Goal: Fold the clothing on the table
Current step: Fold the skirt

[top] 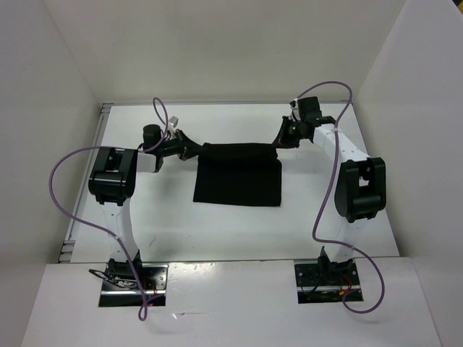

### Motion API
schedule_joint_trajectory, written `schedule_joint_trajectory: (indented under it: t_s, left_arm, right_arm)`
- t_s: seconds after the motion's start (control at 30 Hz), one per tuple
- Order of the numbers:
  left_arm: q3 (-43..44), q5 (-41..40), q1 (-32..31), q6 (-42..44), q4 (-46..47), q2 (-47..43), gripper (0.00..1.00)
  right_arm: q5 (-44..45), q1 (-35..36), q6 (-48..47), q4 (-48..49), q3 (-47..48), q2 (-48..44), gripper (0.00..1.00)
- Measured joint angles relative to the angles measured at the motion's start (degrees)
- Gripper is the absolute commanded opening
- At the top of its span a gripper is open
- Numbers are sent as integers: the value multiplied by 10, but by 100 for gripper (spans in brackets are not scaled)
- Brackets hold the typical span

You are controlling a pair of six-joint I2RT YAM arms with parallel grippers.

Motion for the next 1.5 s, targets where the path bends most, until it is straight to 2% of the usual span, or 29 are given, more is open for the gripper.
schedule_joint_trajectory:
  t_s: [0.27,0.57,1.3,1.33,1.37,1.47,1.5]
  left_arm:
    - [-57,-4,0,28,-33,-54,0]
    - [-68,-21,-1,89,-95,-160,0]
    - [-152,-43,-6,116,-143,-163,0]
    - [-156,-44,-8,118,-150,-163,2]
    - [-158,-45,-10,120,-158,-163,9]
    - [-161,-46,-20,134,-184,-163,22]
    - [-162,-46,-24,142,-195,-163,34]
  right_arm:
    - [30,0,7,-18,-3,-21,0]
    - [37,1,17,-28,-55,-71,0]
    - [18,4,21,-29,-139,-80,0]
    - [18,4,22,-29,-142,-80,1]
    - [18,4,22,-30,-144,-80,3]
    - [18,4,22,-36,-149,-80,11]
    - [19,4,22,-39,-151,-80,16]
